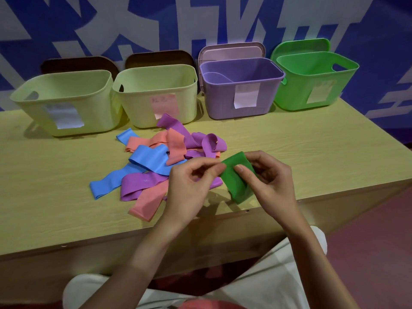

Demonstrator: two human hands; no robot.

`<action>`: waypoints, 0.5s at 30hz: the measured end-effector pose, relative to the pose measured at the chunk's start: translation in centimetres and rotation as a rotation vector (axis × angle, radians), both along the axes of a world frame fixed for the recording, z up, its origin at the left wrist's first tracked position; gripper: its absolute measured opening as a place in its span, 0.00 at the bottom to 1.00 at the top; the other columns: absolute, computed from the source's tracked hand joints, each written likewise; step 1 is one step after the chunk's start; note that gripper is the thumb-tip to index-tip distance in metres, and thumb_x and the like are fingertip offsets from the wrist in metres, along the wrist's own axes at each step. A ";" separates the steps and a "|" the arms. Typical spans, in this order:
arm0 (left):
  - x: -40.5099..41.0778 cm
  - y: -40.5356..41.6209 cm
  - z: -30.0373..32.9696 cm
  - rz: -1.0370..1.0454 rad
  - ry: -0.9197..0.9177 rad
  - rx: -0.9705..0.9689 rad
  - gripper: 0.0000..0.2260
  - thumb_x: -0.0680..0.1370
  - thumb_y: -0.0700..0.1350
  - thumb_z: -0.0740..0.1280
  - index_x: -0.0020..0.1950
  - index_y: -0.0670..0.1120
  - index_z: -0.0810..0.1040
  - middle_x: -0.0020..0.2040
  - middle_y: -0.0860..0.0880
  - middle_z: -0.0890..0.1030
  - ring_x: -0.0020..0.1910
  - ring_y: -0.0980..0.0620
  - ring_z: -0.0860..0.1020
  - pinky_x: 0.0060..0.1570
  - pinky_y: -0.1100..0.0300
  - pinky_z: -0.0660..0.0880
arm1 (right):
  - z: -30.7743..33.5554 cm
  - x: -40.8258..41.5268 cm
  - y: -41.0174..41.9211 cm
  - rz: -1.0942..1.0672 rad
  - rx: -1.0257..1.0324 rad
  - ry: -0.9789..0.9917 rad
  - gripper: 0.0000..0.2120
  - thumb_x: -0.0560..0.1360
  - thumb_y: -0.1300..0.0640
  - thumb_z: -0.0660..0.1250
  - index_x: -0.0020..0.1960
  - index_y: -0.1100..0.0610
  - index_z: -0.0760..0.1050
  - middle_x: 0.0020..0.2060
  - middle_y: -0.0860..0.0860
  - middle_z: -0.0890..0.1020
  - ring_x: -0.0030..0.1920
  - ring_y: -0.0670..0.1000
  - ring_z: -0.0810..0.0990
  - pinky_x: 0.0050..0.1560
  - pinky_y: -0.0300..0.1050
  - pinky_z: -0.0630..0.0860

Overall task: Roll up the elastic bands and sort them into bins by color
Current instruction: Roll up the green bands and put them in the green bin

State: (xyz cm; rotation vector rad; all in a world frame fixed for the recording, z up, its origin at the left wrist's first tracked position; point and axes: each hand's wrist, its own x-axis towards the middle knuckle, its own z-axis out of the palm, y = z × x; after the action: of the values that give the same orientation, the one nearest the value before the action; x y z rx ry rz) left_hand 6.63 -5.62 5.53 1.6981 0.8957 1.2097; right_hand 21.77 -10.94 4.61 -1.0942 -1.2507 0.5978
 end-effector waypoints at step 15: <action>-0.1 -0.4 -0.2 -0.188 -0.130 -0.314 0.14 0.74 0.49 0.65 0.36 0.41 0.82 0.28 0.50 0.78 0.30 0.55 0.70 0.33 0.64 0.69 | 0.1 0.5 0.1 0.025 -0.080 -0.065 0.08 0.73 0.60 0.69 0.50 0.50 0.78 0.42 0.46 0.84 0.43 0.47 0.82 0.42 0.37 0.76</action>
State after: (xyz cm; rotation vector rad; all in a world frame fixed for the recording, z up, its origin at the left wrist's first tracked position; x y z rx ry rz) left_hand 6.53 -5.99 5.32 1.4017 0.7822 0.9842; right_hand 22.29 -10.82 4.71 -1.1745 -1.3073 0.6399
